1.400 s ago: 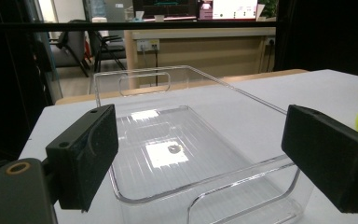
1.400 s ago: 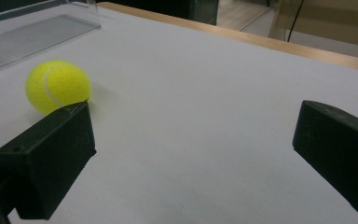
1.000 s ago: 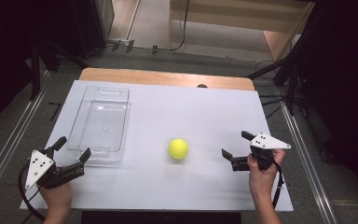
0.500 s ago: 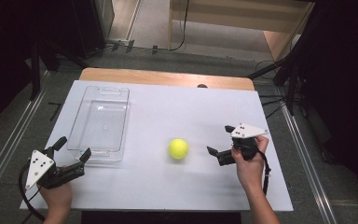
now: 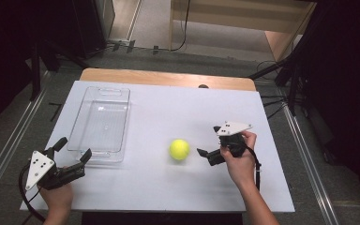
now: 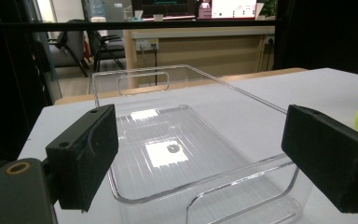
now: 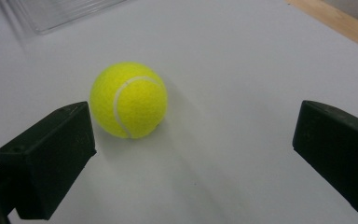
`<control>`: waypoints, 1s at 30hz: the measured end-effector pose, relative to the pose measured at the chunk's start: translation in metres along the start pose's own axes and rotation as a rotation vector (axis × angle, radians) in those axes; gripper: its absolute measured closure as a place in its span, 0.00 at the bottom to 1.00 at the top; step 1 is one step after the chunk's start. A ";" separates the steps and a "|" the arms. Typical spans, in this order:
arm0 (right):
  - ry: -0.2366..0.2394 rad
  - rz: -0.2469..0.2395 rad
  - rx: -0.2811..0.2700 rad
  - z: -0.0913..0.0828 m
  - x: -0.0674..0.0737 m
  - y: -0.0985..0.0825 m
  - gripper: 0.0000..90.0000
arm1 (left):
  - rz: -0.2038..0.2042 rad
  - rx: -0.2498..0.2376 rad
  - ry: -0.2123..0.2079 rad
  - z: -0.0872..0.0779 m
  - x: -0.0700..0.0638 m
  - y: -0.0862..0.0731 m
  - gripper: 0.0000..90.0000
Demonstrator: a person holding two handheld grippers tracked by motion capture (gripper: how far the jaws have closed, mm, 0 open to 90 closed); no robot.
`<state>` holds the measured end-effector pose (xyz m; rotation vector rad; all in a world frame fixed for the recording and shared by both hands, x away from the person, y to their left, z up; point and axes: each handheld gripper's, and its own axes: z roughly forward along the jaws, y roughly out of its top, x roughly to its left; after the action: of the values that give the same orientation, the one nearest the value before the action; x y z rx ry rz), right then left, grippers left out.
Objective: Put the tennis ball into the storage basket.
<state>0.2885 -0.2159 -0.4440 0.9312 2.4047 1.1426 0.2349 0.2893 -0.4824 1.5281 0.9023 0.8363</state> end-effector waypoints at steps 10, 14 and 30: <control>0.054 -0.030 0.065 0.021 0.009 0.013 0.00 | 0.000 0.001 0.001 0.000 0.000 0.000 0.13; 0.066 -0.035 0.083 0.026 0.011 0.016 0.00 | 0.000 0.001 0.000 0.000 0.000 0.000 0.13; 0.134 -0.099 0.190 0.051 0.019 0.033 0.00 | -0.001 0.001 0.000 0.000 0.000 0.000 0.13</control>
<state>0.3147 -0.1587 -0.4506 0.8023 2.6730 0.9827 0.2346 0.2895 -0.4822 1.5288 0.9035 0.8347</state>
